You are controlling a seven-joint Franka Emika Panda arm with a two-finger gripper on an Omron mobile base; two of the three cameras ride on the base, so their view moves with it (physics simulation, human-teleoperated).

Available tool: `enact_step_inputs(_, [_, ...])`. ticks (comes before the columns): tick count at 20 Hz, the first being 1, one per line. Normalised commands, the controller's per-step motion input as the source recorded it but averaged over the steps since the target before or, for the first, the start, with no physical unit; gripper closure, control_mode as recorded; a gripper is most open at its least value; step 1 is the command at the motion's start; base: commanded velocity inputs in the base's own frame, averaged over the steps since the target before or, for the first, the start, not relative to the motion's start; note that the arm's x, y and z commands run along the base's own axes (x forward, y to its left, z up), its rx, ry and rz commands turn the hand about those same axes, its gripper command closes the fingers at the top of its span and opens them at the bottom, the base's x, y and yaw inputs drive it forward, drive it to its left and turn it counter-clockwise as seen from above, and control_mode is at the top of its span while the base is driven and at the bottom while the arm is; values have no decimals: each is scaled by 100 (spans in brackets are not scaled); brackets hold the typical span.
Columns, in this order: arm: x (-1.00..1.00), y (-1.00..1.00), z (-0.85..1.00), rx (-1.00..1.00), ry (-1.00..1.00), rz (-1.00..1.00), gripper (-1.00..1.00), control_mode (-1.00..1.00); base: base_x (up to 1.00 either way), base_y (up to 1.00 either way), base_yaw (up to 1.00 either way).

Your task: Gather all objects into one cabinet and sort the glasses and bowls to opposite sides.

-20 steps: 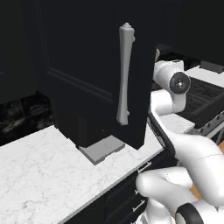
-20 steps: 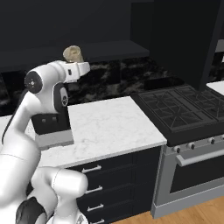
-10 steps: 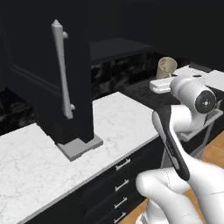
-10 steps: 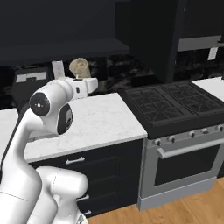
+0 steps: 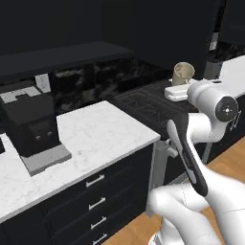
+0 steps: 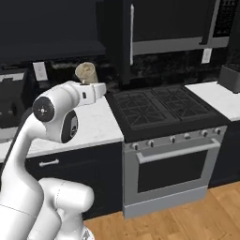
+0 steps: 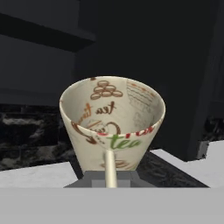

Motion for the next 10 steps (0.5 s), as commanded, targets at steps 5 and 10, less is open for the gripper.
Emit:
enact_step_inputs(5, [0,0,0,0,0,0,100,100,-95,-96,8])
enact_step_inputs(10, [0,0,0,0,0,0,100,100,1,-100,9])
